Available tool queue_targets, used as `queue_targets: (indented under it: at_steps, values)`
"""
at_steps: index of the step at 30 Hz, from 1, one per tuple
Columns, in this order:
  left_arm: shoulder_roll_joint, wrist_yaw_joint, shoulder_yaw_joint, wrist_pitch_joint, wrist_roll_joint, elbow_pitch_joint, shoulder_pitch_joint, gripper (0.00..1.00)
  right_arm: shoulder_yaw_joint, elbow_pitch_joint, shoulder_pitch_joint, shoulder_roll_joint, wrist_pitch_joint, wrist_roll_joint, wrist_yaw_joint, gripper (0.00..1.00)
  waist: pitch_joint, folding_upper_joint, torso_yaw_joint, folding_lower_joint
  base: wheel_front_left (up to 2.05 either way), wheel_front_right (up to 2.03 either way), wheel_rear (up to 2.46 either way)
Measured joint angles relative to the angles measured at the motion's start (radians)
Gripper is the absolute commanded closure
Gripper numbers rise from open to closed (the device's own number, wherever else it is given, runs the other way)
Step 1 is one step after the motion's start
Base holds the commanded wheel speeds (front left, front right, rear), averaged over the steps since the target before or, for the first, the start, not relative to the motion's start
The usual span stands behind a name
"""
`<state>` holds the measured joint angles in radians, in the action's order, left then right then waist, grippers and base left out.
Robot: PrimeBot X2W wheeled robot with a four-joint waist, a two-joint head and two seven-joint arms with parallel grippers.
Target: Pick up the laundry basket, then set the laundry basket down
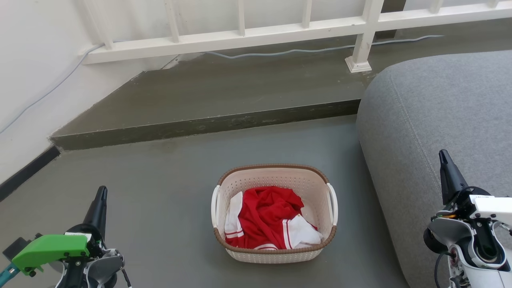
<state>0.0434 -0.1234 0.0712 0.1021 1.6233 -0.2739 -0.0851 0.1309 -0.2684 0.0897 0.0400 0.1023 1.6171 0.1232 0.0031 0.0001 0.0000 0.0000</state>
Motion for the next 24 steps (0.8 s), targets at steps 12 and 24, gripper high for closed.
queue_targets:
  at_steps: [12,24]
  values:
    - [0.000,0.000,0.000,0.000,0.000,0.000,0.000,1.00,0.000,0.000,0.000,0.000,0.000,0.000,0.000,1.00,0.000,0.0000,0.000,0.0000,0.00,0.00,0.00]
    - [0.000,0.000,0.000,0.000,0.000,0.000,0.000,1.00,0.000,0.000,0.000,0.000,0.000,0.000,0.000,1.00,0.000,0.0000,0.000,0.0000,0.00,0.00,0.00]
